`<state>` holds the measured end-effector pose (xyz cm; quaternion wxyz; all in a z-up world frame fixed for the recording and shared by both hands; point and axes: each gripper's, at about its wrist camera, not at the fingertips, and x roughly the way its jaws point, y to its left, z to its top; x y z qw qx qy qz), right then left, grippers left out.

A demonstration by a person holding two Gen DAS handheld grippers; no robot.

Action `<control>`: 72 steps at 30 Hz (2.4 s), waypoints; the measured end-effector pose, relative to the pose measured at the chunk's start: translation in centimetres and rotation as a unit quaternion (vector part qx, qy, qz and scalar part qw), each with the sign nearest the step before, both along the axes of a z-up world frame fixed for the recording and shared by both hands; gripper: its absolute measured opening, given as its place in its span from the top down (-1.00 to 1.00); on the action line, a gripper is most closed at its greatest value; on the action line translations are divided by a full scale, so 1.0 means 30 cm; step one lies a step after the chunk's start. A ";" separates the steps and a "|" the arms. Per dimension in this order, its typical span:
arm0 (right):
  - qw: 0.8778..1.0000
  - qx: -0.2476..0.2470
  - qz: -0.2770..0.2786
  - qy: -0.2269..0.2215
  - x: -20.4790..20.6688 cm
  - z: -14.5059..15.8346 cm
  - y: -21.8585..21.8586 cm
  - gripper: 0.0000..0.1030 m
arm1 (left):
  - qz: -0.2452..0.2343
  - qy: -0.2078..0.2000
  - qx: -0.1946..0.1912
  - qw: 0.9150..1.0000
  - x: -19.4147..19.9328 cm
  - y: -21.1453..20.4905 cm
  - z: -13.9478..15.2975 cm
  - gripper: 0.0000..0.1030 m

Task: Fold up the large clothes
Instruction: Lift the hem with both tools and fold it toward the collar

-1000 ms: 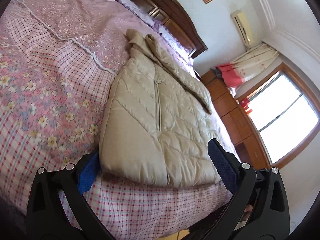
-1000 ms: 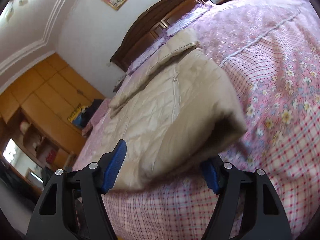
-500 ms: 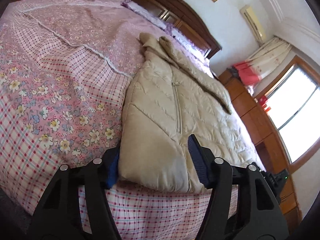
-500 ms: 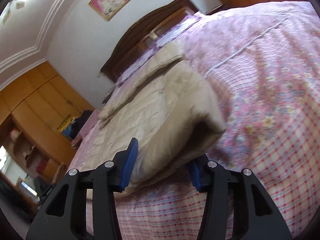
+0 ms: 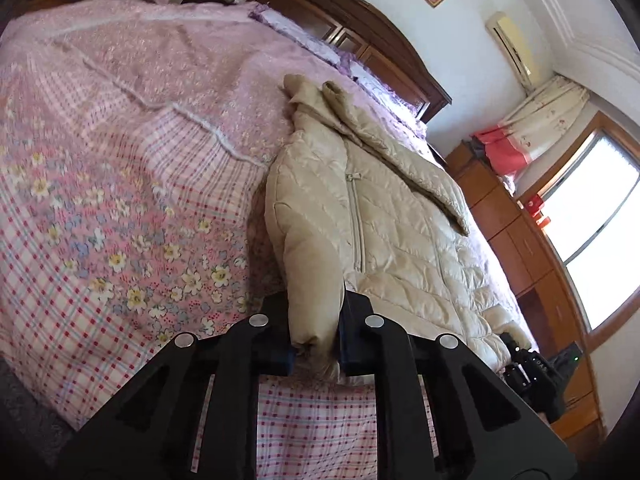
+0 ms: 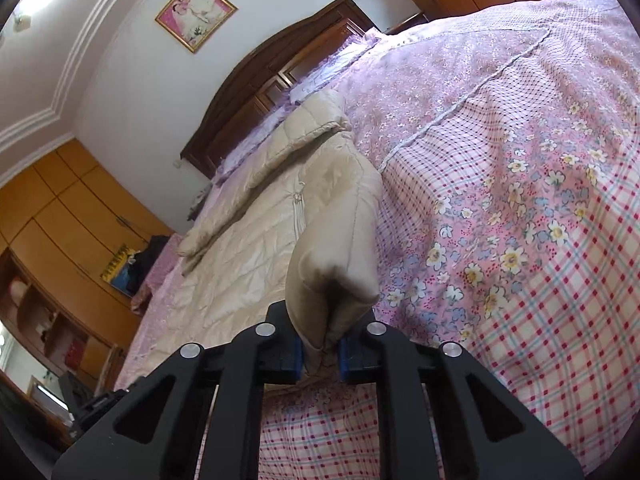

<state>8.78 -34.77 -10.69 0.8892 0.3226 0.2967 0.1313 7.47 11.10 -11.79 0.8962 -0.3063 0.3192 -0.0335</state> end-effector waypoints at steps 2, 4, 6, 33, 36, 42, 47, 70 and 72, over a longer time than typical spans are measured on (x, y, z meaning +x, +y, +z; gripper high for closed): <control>1.000 -0.002 0.002 -0.001 -0.007 0.010 0.001 0.77 | -0.001 -0.001 0.006 1.000 -0.010 -0.006 0.019 0.73; 1.000 0.001 0.002 -0.003 -0.017 0.029 0.004 0.77 | -0.005 0.002 0.010 1.000 -0.028 -0.009 0.044 0.73; 1.000 -0.007 0.007 0.000 -0.036 0.050 0.008 0.77 | -0.014 0.005 0.015 1.000 -0.050 -0.008 0.078 0.73; 0.997 -0.039 0.037 -0.051 0.042 0.403 0.058 0.78 | -0.054 -0.047 0.111 0.991 0.047 -0.004 0.470 0.73; 0.998 -0.010 0.052 -0.040 0.115 0.427 0.050 0.78 | -0.056 -0.054 0.115 0.990 0.095 -0.009 0.514 0.73; 0.997 -0.007 0.061 -0.041 0.243 0.504 0.053 0.78 | -0.063 -0.060 0.123 0.989 0.243 0.008 0.599 0.72; 0.996 0.028 0.077 -0.019 0.392 0.515 0.033 0.78 | -0.070 -0.046 0.094 0.992 0.393 0.037 0.631 0.73; 0.997 -0.044 0.049 0.050 1.196 0.338 0.167 0.78 | -0.055 0.041 0.138 0.988 1.219 0.085 0.416 0.69; 0.996 -0.048 0.043 0.057 1.244 0.285 0.171 0.78 | -0.048 0.046 0.145 0.987 1.260 0.089 0.373 0.69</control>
